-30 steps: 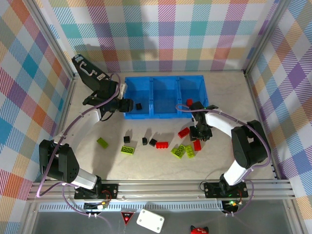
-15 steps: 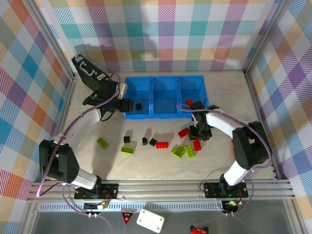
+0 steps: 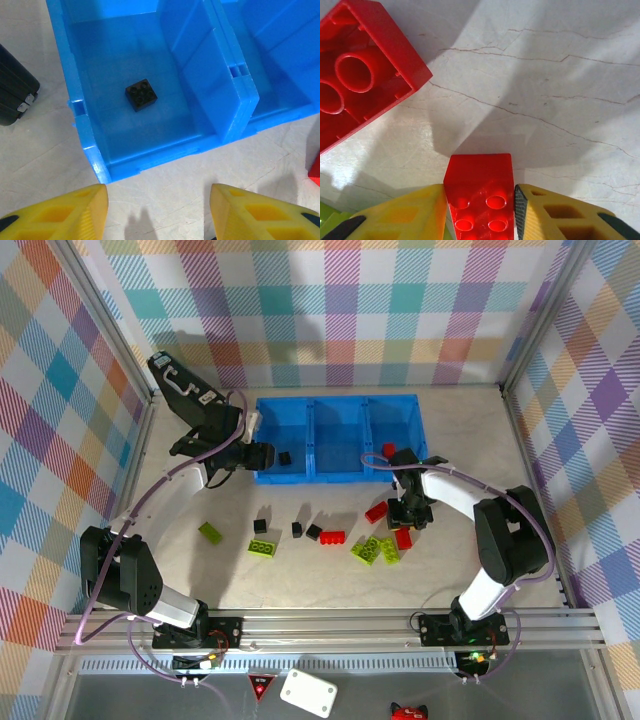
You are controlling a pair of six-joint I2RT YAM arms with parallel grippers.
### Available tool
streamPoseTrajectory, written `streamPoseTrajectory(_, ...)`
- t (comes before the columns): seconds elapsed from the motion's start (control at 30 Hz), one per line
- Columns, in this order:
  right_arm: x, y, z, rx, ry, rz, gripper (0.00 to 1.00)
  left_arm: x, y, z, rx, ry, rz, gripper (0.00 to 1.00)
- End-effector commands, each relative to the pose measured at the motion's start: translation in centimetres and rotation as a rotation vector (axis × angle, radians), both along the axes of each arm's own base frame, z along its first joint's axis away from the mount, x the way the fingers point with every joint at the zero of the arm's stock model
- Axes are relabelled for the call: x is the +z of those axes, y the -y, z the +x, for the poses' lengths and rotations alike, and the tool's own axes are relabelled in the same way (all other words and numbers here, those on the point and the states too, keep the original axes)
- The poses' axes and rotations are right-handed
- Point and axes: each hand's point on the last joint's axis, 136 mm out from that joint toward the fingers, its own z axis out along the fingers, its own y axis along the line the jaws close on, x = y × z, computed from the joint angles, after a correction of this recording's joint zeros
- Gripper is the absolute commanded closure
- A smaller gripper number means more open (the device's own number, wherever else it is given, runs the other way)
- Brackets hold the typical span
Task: Sort the legos into containers by color
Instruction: Pick up the lego from the bottom-right of the table, then place the lego in the container.
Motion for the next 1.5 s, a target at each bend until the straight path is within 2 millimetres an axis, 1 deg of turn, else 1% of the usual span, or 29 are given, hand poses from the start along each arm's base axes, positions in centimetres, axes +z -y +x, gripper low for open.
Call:
streamPoseTrajectory(0.0,-0.1,0.4,-0.5,-0.006,-0.019,-0.016,0.62,0.8,-0.1,0.0,-0.009,0.021,-0.01,0.44)
streamPoseTrajectory(0.13,0.6,0.4,-0.3,-0.004,-0.005,-0.015,0.65,0.8,-0.4,-0.1,-0.004,0.027,0.0,0.44)
streamPoseTrajectory(0.33,2.8,0.6,0.3,0.005,0.038,-0.022,0.68,0.8,-0.4,-0.2,-0.004,0.027,-0.002,0.44)
streamPoseTrajectory(0.5,4.8,0.3,1.3,0.018,0.073,-0.017,0.69,1.1,-0.5,-0.3,-0.003,0.036,0.0,0.44)
streamPoseTrajectory(0.6,6.3,0.1,2.4,0.026,0.106,-0.01,0.69,1.2,-0.5,-0.3,-0.002,0.039,0.0,0.44)
streamPoseTrajectory(0.7,7.8,-0.2,4.2,0.024,0.144,0.011,0.69,1.3,-0.5,-0.4,-0.002,0.04,-0.004,0.44)
streamPoseTrajectory(0.87,10.2,-0.4,9.0,0.01,0.202,0.04,0.69,1.4,-0.6,-0.5,0.004,0.046,-0.003,0.44)
streamPoseTrajectory(0.93,10.8,-0.5,10.8,0.007,0.222,0.046,0.69,1.4,-0.5,-0.6,0.002,0.046,-0.006,0.44)
streamPoseTrajectory(1.1,11.5,0.1,15.6,0.001,0.254,0.008,0.69,1.3,-0.4,-0.6,-0.001,0.044,-0.012,0.44)
streamPoseTrajectory(1.27,11.1,1.2,19.7,0.0,0.266,-0.078,0.7,1.2,-0.3,-0.5,-0.005,0.039,-0.017,0.44)
streamPoseTrajectory(1.3,10.7,1.4,20.5,0.006,0.265,-0.101,0.7,1.1,-0.2,-0.5,-0.004,0.038,-0.017,0.44)
streamPoseTrajectory(1.47,8.8,2.4,22.9,0.024,0.253,-0.195,0.7,1.1,-0.3,-0.5,-0.005,0.038,-0.015,0.44)
